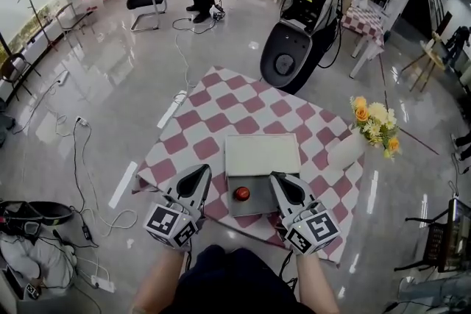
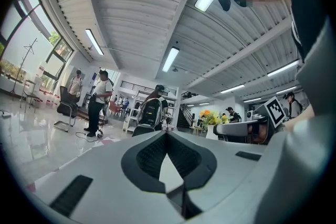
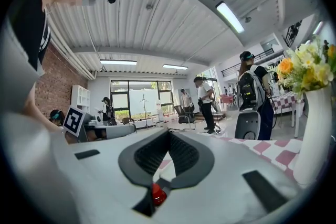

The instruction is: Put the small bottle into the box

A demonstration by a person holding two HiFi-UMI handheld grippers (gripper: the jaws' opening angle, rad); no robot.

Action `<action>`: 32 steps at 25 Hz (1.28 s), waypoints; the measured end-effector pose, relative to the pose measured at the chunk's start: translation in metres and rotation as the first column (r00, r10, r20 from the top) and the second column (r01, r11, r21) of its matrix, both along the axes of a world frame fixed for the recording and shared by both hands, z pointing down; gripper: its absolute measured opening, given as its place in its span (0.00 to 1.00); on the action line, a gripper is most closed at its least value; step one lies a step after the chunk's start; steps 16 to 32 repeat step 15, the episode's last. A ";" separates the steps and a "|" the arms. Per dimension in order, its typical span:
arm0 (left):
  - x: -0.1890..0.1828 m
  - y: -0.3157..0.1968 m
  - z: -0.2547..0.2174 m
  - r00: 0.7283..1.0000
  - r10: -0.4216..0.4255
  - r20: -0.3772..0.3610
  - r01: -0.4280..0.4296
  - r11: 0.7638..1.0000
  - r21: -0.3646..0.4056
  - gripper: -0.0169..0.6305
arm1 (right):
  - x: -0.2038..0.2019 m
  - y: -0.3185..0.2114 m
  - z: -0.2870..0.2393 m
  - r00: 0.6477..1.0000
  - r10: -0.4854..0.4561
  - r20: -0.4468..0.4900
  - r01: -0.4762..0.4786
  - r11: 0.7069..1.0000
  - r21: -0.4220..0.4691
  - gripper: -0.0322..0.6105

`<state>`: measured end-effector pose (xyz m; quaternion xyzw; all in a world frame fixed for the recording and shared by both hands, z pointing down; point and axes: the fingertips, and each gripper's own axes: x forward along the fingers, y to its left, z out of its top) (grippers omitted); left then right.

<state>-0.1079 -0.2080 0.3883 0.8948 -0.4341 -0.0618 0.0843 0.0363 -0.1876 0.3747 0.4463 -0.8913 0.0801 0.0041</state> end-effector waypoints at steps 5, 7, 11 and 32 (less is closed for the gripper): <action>-0.006 0.002 0.004 1.000 -0.004 -0.001 0.004 1.000 -0.008 0.03 | -0.003 0.001 0.001 1.000 0.009 0.014 -0.009 1.000 0.002 0.06; -0.007 0.003 0.005 1.000 -0.008 0.001 0.008 1.000 -0.011 0.03 | -0.004 0.002 0.003 1.000 0.007 0.017 -0.007 1.000 0.000 0.06; -0.006 0.003 0.011 1.000 -0.009 -0.004 0.009 1.000 -0.016 0.03 | -0.004 0.001 0.010 1.000 0.003 0.019 -0.003 1.000 -0.011 0.06; -0.008 0.002 0.015 1.000 -0.012 0.003 0.012 1.000 -0.016 0.03 | -0.006 0.000 0.016 1.000 0.006 0.024 -0.005 1.000 -0.014 0.06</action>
